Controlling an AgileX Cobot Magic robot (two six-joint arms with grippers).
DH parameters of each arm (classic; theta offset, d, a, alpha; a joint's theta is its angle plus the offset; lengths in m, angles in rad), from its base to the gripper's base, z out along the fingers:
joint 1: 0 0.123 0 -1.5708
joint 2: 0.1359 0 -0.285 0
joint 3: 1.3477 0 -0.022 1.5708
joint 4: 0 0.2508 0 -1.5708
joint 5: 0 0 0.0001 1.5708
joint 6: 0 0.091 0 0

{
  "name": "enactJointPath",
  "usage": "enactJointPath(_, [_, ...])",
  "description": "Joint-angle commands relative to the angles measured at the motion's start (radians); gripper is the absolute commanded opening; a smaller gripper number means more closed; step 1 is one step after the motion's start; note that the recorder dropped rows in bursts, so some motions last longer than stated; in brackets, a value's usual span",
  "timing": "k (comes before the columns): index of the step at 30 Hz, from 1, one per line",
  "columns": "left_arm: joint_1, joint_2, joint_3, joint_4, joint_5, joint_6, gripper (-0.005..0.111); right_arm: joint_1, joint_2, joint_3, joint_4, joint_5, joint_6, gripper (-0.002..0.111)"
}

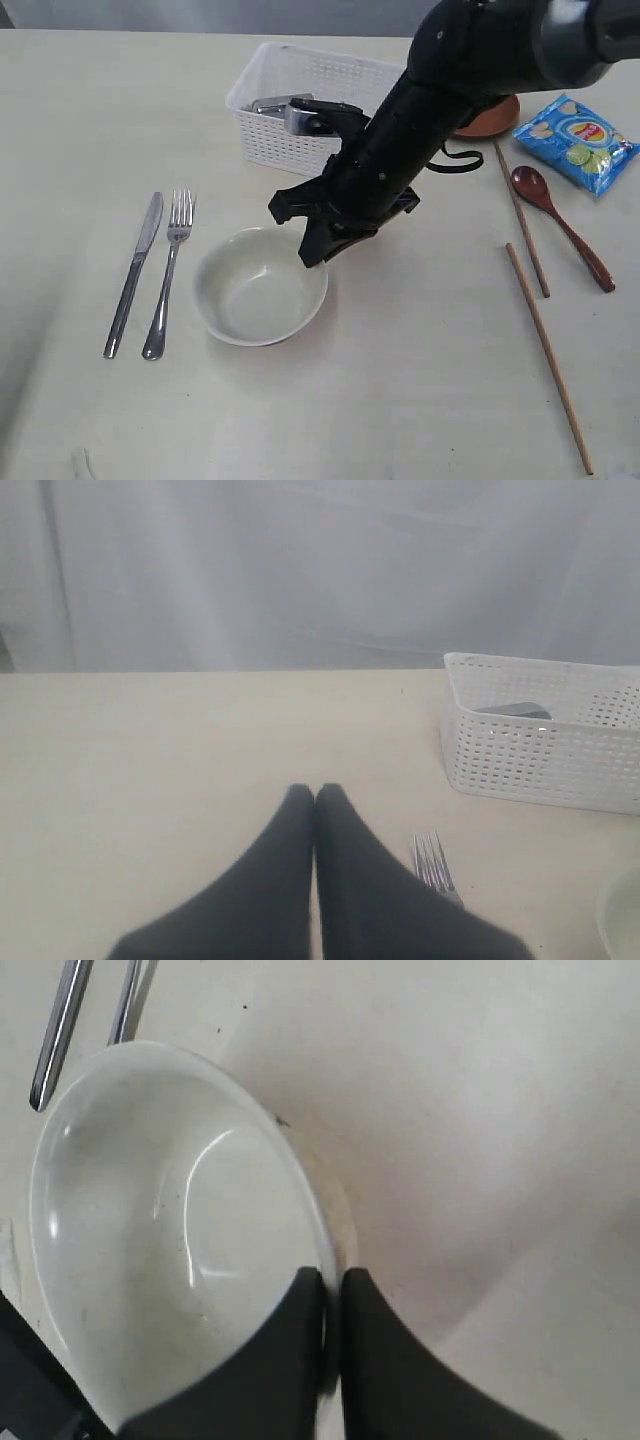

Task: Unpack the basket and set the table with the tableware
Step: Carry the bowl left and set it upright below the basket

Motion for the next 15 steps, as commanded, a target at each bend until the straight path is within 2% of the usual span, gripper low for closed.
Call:
enactJointPath(1, [-0.001, -0.004, 0.003, -0.006, -0.006, 0.000, 0.000, -0.001, -0.010, 0.001, 0.001, -0.022, -0.006, 0.000])
enactJointPath(6, [-0.001, -0.004, 0.003, -0.006, -0.006, 0.000, 0.000, -0.001, -0.010, 0.001, -0.021, -0.090, 0.012, 0.000])
enactJointPath(15, [-0.001, -0.004, 0.003, -0.006, -0.006, 0.000, 0.000, -0.001, -0.010, 0.001, -0.124, -0.076, 0.076, 0.000])
